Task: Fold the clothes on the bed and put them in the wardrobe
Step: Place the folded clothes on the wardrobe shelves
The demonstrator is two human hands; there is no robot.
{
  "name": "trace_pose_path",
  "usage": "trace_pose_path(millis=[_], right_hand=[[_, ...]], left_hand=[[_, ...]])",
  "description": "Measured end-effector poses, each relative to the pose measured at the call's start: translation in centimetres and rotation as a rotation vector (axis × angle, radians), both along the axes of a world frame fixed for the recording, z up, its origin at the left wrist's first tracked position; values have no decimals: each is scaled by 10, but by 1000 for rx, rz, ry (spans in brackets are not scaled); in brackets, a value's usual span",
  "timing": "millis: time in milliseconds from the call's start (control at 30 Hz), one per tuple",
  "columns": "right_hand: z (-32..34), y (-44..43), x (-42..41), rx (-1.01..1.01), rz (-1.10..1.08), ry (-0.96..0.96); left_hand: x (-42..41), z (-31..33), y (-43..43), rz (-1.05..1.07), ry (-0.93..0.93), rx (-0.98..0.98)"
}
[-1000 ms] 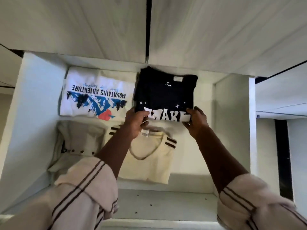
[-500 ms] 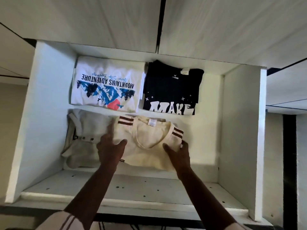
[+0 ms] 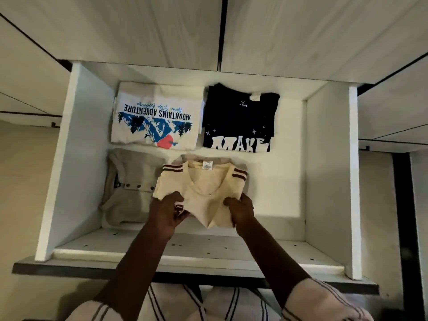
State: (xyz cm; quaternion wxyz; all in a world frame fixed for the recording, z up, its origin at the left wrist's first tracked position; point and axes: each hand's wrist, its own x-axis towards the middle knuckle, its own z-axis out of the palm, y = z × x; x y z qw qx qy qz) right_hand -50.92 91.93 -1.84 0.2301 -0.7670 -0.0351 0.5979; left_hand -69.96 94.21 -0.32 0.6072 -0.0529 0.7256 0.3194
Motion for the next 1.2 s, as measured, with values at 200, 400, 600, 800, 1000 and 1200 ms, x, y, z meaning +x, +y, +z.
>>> trace_pose_path(millis=[200, 400, 600, 800, 1000, 1200], right_hand=[[35, -7, 52, 13, -216, -69], [41, -46, 112, -80, -502, -129], [7, -79, 106, -38, -802, 86], [1, -54, 88, -39, -565, -447], [-22, -75, 79, 147, 752, -678], [-38, -80, 90, -33, 954, -417]], left_hand=[[11, 52, 23, -157, -149, 170], [101, 52, 73, -789, 22, 252], [215, -21, 116, -1558, 273, 428], [232, -65, 70, -1673, 596, 591], [111, -69, 23, -1674, 963, 421], [67, -93, -8, -1848, 904, 309]])
